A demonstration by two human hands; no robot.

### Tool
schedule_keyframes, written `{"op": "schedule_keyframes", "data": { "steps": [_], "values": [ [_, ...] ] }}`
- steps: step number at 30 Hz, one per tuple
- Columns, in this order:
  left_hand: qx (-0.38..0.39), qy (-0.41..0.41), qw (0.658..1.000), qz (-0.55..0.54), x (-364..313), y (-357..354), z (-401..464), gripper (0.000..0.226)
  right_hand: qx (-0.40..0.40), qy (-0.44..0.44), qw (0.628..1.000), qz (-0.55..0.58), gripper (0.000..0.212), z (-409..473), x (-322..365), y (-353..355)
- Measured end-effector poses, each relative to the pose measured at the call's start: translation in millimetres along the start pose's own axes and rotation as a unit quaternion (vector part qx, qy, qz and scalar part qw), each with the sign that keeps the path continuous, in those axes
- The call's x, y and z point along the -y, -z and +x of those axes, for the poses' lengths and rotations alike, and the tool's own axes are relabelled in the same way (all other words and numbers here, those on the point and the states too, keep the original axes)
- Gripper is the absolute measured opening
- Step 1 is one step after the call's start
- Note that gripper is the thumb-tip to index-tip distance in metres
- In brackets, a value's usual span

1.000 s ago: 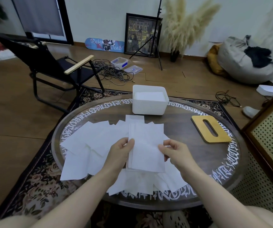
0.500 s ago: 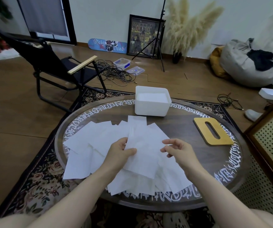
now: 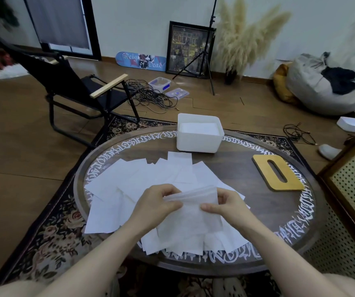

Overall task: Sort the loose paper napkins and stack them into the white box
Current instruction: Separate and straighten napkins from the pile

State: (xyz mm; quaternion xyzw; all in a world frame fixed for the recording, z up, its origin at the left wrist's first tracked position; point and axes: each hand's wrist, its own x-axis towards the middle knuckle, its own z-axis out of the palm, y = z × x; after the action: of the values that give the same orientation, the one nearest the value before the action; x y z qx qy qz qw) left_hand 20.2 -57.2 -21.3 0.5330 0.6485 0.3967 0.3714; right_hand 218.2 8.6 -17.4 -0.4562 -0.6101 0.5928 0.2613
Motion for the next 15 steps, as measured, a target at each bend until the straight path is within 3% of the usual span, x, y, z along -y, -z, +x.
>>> {"op": "schedule_keyframes", "data": {
  "steps": [3, 6, 11, 15],
  "values": [
    [-0.054, 0.044, 0.988, -0.141, 1.1, 1.6, 1.0, 0.023, -0.067, 0.003, 0.994, 0.081, 0.021, 1.9, -1.4, -2.0],
    [-0.061, 0.086, 0.961, -0.254, 3.3, -1.5, 0.6, 0.030, -0.110, 0.014, 0.984, 0.142, 0.021, 4.3, -7.5, -8.9],
    [-0.091, 0.079, 0.954, -0.276, 6.5, -7.3, -1.0, 0.031, -0.107, 0.056, 0.979, 0.165, 0.017, 5.8, -17.6, -21.4],
    [-0.073, 0.107, 0.959, -0.251, 22.0, -10.6, -2.8, 0.035, -0.096, 0.036, 0.982, 0.157, 0.018, 3.9, -29.3, -22.9]
  ]
}}
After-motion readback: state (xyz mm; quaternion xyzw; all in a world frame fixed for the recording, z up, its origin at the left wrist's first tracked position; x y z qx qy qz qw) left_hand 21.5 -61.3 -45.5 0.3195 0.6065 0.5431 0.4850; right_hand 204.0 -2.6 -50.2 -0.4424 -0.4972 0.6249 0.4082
